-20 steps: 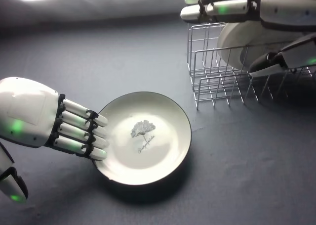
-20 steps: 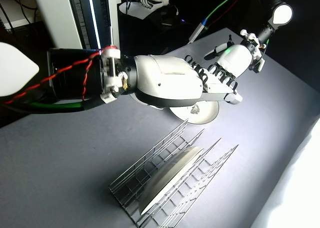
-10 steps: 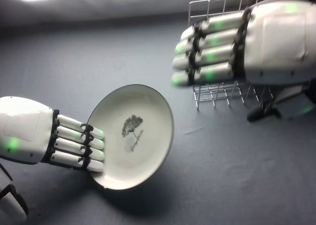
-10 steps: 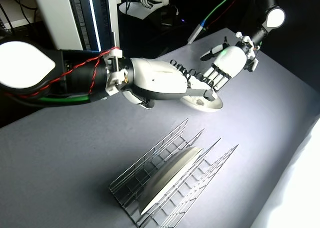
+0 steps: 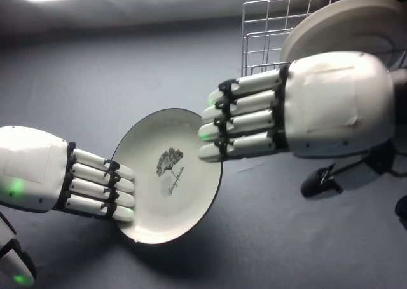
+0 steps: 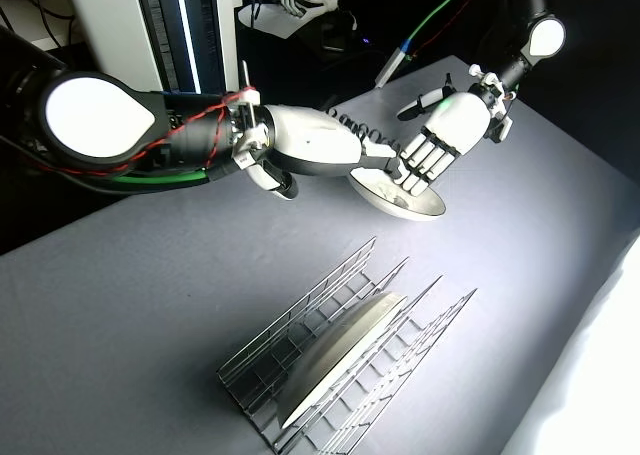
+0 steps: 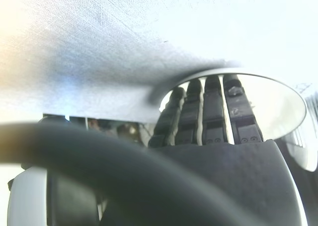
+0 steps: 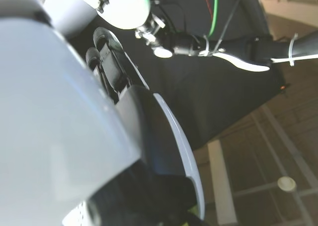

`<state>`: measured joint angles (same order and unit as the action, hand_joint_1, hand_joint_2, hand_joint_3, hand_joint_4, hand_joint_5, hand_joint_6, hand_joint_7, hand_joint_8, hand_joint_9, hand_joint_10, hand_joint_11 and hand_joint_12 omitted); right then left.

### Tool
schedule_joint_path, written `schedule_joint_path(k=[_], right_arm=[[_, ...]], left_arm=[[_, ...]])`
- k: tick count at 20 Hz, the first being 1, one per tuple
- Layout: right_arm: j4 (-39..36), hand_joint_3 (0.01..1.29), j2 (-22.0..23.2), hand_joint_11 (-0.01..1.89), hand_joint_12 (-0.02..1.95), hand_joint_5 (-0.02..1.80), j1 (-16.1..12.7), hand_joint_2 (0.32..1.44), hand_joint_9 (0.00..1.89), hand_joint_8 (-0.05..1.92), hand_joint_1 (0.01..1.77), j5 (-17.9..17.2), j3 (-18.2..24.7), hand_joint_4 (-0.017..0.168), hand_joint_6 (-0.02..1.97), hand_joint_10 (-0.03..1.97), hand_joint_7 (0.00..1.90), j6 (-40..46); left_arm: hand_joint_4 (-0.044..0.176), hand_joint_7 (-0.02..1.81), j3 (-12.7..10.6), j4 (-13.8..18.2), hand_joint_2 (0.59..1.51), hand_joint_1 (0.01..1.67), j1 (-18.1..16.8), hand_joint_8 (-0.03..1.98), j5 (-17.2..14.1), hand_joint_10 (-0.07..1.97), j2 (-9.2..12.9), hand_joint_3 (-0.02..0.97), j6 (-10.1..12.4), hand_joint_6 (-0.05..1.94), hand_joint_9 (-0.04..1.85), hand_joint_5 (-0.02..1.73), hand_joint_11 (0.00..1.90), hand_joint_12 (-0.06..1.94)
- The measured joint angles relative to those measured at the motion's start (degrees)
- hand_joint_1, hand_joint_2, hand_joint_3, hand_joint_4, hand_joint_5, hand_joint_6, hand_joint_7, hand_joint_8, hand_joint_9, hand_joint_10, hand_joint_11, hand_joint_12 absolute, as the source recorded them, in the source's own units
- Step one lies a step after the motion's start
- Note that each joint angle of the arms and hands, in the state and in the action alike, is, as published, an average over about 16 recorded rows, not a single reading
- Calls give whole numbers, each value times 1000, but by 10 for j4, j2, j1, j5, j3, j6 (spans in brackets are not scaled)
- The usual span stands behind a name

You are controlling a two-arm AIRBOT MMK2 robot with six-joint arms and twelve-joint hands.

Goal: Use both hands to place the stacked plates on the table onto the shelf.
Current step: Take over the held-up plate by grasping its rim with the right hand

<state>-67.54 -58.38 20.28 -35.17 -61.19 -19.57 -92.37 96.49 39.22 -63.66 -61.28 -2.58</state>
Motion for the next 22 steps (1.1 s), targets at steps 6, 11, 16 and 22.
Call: schedule_joint_path(k=[6, 11, 16, 22], right_arm=[[-8, 13, -52, 11, 214, 105, 19, 962, 65, 17, 1040, 19, -34, 3, 12, 19, 64, -3], [-11, 13, -103, 13, 88, 60, 30, 966, 27, 17, 1089, 30, -75, 3, 12, 19, 27, -5], [-10, 13, -151, 15, 70, 46, 34, 971, 19, 17, 1111, 39, -119, 3, 12, 19, 21, -7], [-5, 13, -196, 21, 330, 133, 34, 981, 112, 12, 1140, 47, -155, 3, 12, 19, 111, -9]], left_arm=[[-12, -2, -1, -2, 1045, 24, 1, 1, 0, -22, 0, 19, 0, -34, -10, -12, 14, -24], [-12, -4, -3, -3, 1049, 24, 1, 1, -1, -22, -2, 19, -1, -34, -10, -12, 15, -24], [-12, -6, -5, -5, 1052, 24, 1, 1, -3, -21, -3, 19, 0, -36, -9, -15, 15, -21], [-12, -8, -7, -5, 1055, 24, 0, 0, -5, -18, -5, 19, 0, -38, -10, -16, 15, -21]])
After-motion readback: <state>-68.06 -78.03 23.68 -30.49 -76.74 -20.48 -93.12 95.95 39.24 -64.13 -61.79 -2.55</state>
